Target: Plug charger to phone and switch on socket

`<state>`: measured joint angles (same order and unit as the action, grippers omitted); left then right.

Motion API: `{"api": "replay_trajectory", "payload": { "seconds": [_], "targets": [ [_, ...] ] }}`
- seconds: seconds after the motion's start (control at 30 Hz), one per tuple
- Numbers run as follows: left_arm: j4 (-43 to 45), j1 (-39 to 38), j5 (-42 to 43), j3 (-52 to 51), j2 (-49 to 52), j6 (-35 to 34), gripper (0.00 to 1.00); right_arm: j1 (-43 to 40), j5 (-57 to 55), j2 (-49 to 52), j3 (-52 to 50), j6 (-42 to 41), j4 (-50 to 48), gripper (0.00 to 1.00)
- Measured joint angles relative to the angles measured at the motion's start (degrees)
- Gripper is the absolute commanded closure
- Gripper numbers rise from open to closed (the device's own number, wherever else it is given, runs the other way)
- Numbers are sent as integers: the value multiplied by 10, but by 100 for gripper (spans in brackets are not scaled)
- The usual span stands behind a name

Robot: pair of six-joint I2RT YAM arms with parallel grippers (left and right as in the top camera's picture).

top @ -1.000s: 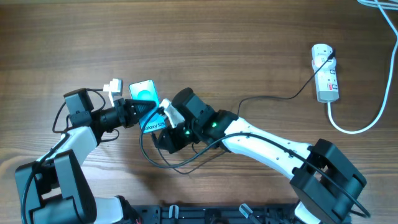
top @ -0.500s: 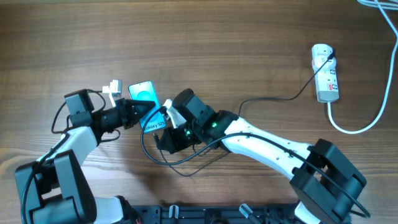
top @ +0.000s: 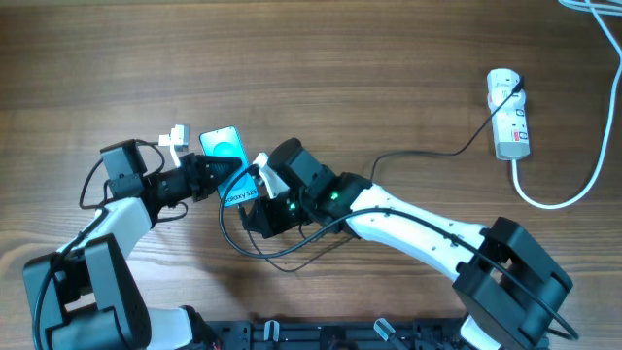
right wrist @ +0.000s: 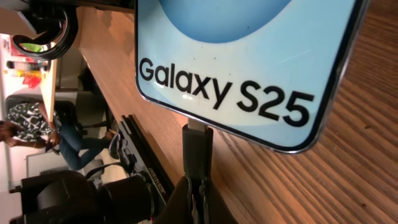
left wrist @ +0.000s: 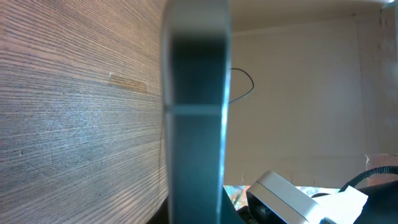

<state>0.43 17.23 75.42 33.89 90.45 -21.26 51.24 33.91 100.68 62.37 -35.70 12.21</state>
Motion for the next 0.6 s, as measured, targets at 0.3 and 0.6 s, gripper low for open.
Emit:
{"api": "replay_trajectory", "payload": {
  "seconds": [0.3, 0.6],
  "targets": [
    [-1, 1, -5, 0, 0, 0, 94, 1, -33, 0, -1, 4, -2, 96],
    [-1, 1, -5, 0, 0, 0, 96, 1, -35, 0, -1, 4, -2, 96]
  ]
}}
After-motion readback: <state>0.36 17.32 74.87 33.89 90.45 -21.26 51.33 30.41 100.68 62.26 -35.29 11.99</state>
